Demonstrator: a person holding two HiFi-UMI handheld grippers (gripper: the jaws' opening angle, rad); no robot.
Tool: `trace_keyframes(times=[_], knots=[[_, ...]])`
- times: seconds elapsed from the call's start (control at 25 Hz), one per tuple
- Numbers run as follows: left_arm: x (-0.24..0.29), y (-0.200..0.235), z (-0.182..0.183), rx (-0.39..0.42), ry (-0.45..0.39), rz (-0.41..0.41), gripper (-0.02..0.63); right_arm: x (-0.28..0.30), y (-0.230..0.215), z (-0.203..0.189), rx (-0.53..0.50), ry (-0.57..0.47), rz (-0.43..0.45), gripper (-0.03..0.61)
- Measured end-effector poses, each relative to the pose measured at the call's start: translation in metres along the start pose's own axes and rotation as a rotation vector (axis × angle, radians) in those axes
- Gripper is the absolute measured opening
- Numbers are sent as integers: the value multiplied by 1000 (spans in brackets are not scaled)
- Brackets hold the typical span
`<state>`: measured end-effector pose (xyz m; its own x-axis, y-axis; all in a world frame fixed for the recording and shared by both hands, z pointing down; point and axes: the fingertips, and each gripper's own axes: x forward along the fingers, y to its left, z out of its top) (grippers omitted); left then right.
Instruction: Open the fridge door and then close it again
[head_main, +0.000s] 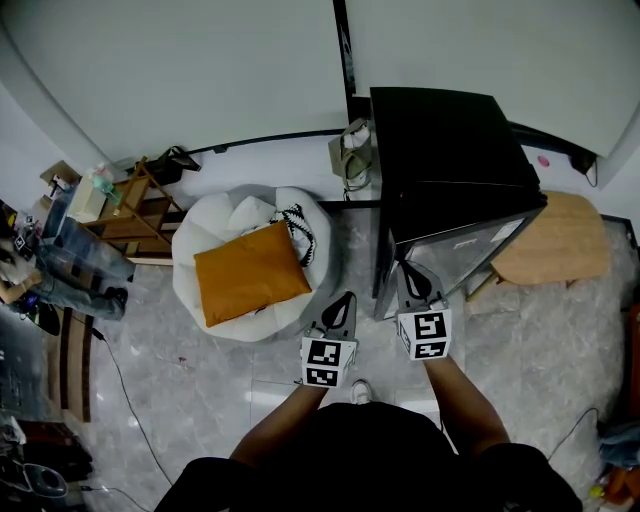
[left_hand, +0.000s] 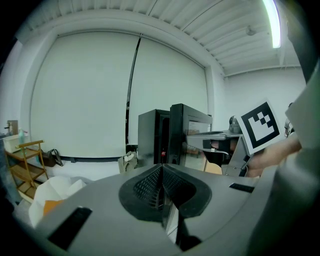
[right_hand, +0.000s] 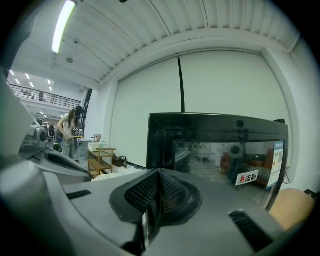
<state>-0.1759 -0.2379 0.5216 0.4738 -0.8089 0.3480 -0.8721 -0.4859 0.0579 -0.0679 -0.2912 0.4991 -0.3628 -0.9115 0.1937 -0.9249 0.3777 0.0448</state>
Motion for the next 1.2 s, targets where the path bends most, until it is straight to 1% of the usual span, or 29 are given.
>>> trace_keyframes(times=[0.48,0.68,0.84,0.96,1.2], knots=[[2,19,-2,-14,7,1,23,38,-11,4,-4,12,-35,20],[3,20,-3,-12,7,-7,23,53,-15,6,37,19,-51,20],[5,20,-4,-12,8,-13,23,65,-20,8,28,23,-62,20],[5,23,-5,-8,17,3,23,74,-23,9,31,36,-63,20],[4,32,-6,-8,22,26,23,80,-25,11,-10,27,-80,20]])
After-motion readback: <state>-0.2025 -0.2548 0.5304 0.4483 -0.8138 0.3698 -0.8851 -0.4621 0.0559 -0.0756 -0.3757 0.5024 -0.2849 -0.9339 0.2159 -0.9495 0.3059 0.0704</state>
